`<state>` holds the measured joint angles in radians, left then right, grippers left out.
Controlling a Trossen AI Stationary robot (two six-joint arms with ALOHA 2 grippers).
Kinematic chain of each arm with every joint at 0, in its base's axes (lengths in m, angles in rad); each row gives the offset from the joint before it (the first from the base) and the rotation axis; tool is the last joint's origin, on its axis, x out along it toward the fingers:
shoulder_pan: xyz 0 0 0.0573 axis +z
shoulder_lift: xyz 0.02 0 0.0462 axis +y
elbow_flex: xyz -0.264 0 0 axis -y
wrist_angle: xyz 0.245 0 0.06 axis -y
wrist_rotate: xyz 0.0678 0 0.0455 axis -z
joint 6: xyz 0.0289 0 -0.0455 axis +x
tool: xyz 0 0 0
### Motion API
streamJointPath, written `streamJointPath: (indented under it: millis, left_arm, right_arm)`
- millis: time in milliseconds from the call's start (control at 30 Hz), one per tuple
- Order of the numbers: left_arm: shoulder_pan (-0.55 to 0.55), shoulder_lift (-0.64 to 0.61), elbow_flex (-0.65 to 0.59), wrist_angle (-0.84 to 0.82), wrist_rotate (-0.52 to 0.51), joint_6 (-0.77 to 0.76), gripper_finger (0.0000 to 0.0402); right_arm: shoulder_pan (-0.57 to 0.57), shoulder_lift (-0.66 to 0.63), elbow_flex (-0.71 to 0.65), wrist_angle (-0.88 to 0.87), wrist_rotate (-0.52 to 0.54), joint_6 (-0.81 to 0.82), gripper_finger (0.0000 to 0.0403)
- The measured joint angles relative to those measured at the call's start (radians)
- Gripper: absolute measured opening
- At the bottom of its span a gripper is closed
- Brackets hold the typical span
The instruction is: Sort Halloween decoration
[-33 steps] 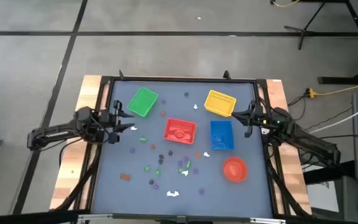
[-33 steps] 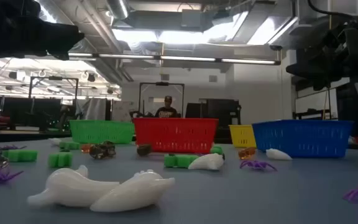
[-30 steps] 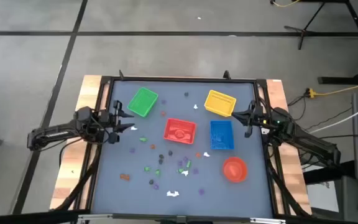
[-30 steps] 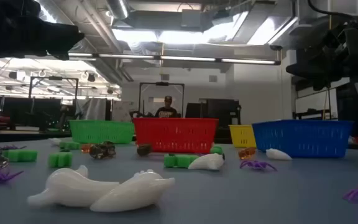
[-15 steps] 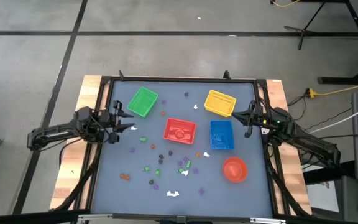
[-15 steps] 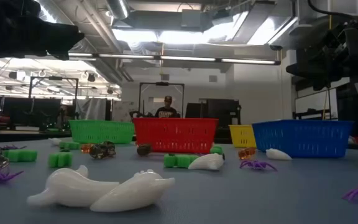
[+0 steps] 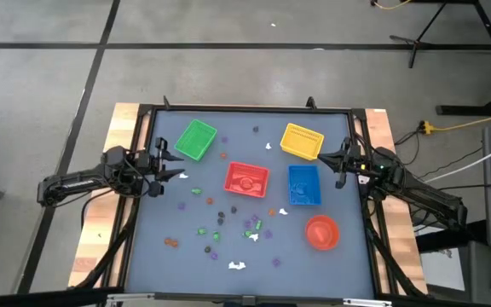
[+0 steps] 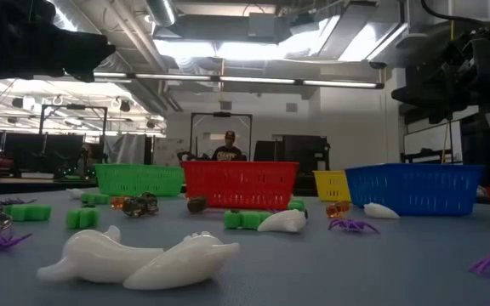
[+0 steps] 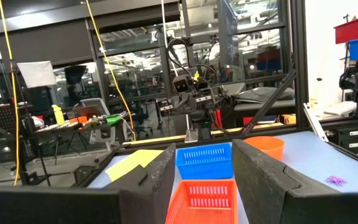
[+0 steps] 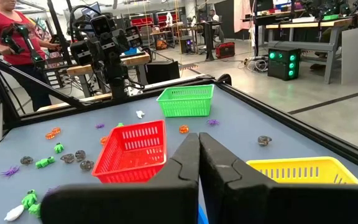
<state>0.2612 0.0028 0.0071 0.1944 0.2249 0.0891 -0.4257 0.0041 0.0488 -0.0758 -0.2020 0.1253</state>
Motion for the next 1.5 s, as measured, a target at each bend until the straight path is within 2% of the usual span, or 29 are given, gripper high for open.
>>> streamJointPath:
  millis: [1167,1300,1500]
  left_arm:
    - [0.000,0.000,0.000,0.000,0.000,0.000,0.0143]
    - [0.000,0.000,0.000,0.000,0.000,0.000,0.0143]
    - [0.000,0.000,0.000,0.000,0.000,0.000,0.0143]
  right_arm:
    - [0.000,0.000,-0.002,0.021,0.001,0.001,0.0003]
    - [0.000,0.000,-0.002,0.035,0.030,0.034,0.0038]
    - [0.000,0.000,-0.001,0.116,0.125,0.089,0.0131]
